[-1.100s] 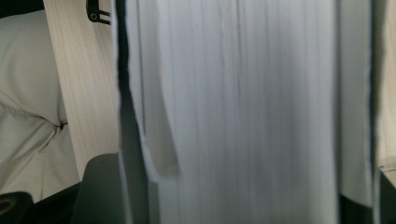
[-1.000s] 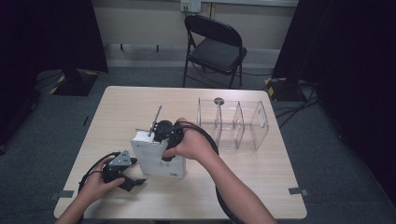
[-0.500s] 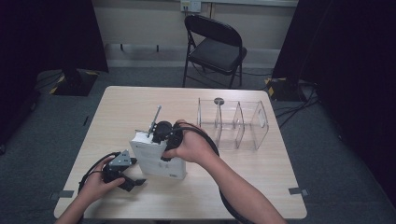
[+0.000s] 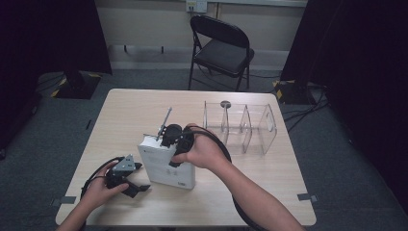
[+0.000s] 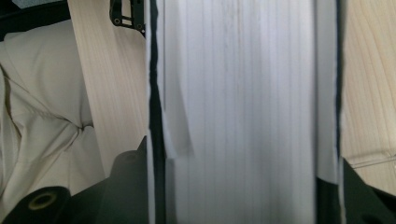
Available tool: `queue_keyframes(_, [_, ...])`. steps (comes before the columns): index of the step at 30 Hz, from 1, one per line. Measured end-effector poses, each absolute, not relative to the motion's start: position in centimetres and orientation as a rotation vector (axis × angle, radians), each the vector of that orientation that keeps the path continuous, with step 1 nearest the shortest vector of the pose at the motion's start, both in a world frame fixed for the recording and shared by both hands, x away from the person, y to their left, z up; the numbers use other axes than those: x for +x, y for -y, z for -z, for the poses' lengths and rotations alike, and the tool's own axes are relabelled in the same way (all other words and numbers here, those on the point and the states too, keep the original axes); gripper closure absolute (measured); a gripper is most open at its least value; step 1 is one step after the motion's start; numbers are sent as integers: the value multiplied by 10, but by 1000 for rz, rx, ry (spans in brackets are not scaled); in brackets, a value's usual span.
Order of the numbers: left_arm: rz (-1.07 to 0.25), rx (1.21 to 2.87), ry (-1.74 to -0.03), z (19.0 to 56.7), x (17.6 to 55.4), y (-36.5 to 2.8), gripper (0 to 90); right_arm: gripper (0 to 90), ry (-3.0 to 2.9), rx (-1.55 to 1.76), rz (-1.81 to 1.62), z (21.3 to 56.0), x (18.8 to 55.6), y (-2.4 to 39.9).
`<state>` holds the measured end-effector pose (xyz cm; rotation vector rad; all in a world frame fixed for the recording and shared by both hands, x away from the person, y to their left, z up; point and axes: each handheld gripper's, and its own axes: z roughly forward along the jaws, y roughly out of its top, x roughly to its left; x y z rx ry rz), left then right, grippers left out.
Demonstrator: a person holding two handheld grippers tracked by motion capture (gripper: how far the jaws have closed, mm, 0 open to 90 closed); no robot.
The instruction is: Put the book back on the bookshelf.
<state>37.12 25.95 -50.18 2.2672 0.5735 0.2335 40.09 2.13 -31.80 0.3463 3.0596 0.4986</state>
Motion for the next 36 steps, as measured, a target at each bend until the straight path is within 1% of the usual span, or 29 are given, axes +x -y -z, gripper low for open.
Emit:
queue_keyframes(16, [-225,2273,-566,502,371,-258,57,522,-3035,458,-536,298,403,14])
queue_keyframes(36, [-225,2273,-565,502,371,-258,57,523,-3014,537,-533,290,398,56])
